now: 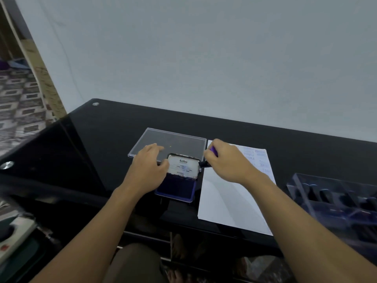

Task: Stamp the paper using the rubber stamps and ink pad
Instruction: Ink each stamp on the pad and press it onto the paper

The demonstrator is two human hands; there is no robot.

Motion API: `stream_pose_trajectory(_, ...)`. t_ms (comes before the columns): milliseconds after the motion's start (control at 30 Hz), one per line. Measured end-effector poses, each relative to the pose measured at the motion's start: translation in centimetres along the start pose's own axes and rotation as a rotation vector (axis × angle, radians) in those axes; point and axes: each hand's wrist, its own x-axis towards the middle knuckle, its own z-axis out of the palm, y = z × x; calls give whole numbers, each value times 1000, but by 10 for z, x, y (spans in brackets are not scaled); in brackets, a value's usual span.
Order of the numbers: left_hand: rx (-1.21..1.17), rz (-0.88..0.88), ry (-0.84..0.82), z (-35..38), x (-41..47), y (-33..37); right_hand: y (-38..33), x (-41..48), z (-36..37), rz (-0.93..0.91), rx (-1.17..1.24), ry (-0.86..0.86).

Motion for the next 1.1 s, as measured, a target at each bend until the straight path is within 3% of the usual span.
stream_pose_trajectory(267,133,-28,17,-2,-14,-40,-26,-4,29,-136,-85,-193)
stream_pose_trajectory(467,162,-41,16,16,-20,-60,-27,-4,48,-220,-219,-228)
stream_pose_trajectory(1100,297,-5,39,29,-28,-67,-18,-5,84,-307,-341,-82)
